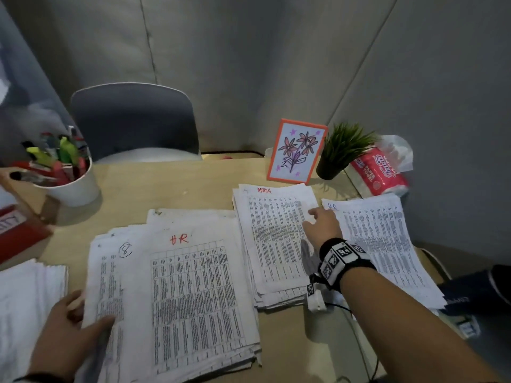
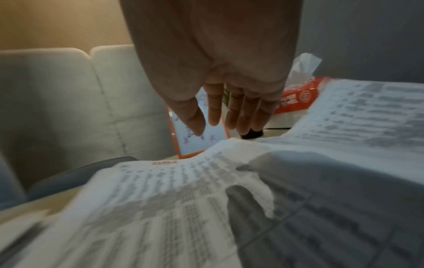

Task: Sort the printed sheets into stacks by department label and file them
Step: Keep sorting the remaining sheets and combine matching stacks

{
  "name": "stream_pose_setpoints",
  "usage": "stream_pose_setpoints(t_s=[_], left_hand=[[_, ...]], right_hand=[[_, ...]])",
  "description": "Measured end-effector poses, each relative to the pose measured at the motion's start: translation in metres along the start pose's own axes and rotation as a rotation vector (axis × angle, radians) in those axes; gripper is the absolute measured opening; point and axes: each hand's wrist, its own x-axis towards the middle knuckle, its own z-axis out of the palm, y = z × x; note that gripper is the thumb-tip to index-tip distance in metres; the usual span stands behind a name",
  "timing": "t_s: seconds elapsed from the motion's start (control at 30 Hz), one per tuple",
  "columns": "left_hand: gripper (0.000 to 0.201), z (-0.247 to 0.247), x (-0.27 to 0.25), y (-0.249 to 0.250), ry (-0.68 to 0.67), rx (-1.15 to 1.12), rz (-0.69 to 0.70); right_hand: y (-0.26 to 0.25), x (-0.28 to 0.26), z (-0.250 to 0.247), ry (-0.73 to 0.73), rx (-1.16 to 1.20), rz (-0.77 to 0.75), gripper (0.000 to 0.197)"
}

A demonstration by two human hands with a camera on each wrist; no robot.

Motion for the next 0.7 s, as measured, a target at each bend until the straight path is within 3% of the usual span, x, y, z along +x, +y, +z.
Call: stream_pose_setpoints(t_s=[0.13,0.27,0.4,0.53,0.6,0.7], left_hand=[[0.055,0.000,-0.013,-0.001,-0.008,0.042,0.035],[0.048,-0.003,-0.020,-0.002,-0.035,0.054,0.011],[0.052,-0.008,-0.018,-0.005,-0.039,0.096,-0.006],[0.054,-0.009,-0.019,-0.003,-0.045,0.127,0.010],[0.054,-0.010,-0.020,-0.002,-0.046,0.125,0.014],[0.054,-0.012,-0.022,0.001,-0.064,0.140,0.014]], right_hand=[[-0.028,-0.053,0.023,-0.231,0.167,-0.108,0.011],[-0.052,-0.101,0.063,-0.504,0.102,-0.135,0.011],[-0.067,-0.119,0.086,-0.521,-0.086,-0.119,0.028],[-0.072,-0.122,0.096,-0.508,0.036,-0.002,0.061],[-0.073,-0.125,0.101,-0.499,0.109,0.035,0.060],[-0.071,-0.128,0.109,-0.493,0.125,0.056,0.035]])
